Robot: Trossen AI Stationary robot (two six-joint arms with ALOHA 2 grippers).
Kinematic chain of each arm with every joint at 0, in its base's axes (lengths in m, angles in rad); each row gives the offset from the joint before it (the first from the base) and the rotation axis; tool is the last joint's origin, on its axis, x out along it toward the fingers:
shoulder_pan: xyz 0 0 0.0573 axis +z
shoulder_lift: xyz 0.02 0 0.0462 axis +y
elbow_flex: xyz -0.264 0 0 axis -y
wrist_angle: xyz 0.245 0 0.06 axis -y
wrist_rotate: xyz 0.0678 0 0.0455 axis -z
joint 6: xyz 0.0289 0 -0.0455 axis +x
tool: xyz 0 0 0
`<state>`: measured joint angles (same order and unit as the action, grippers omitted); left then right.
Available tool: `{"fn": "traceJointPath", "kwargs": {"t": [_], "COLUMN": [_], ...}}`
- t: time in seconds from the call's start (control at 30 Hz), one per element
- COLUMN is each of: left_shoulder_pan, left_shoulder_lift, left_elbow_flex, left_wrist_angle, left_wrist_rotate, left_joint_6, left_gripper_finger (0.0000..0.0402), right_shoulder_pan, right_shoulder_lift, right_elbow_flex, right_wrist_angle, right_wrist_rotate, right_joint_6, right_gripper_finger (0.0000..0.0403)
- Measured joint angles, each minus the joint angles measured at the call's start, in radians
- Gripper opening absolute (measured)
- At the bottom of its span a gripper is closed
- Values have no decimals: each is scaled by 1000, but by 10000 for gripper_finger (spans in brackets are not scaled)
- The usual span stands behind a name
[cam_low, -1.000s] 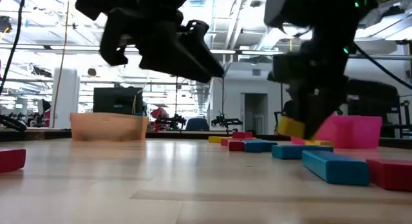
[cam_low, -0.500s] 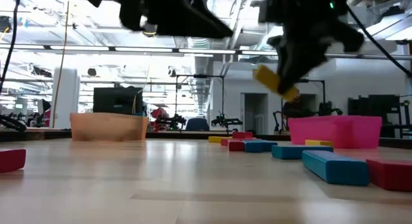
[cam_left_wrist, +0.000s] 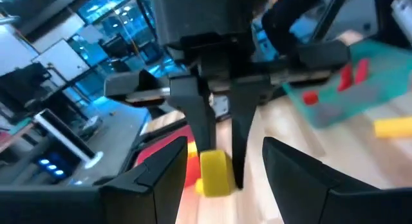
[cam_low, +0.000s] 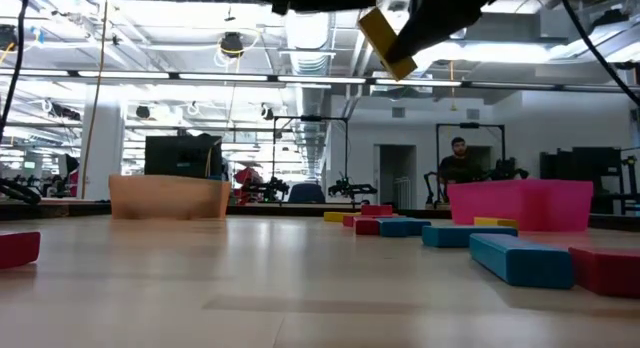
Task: Sort blocks
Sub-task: Put the yellow rectangle block into the red bin
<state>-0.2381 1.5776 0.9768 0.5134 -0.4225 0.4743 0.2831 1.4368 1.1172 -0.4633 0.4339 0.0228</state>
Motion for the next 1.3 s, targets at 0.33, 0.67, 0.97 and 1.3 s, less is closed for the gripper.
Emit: {"fn": "traceJointPath", "kwargs": {"t": [0.33,0.67,0.97,1.3], "left_shoulder_pan": [83,75,74,70], "left_shoulder_lift": [0,0,0,0], "left_elbow_flex": [0,0,0,0], "left_wrist_angle": [-30,8,-6,6], "left_wrist_rotate": [144,159,159,181], "left_joint_6": [-176,-129,-113,-100], "left_gripper_finger": [196,121,62,57], "right_shoulder_pan": [39,38,38,38], "right_shoulder_lift": [0,0,1,1], "right_elbow_flex": [0,0,-1,-1], "right_wrist_angle": [61,80,97,52], "right_wrist_rotate": [70,99,103,113], "right_joint_6": [-66,-84,-100,-102], "right_gripper_finger": [55,55,56,112]}}
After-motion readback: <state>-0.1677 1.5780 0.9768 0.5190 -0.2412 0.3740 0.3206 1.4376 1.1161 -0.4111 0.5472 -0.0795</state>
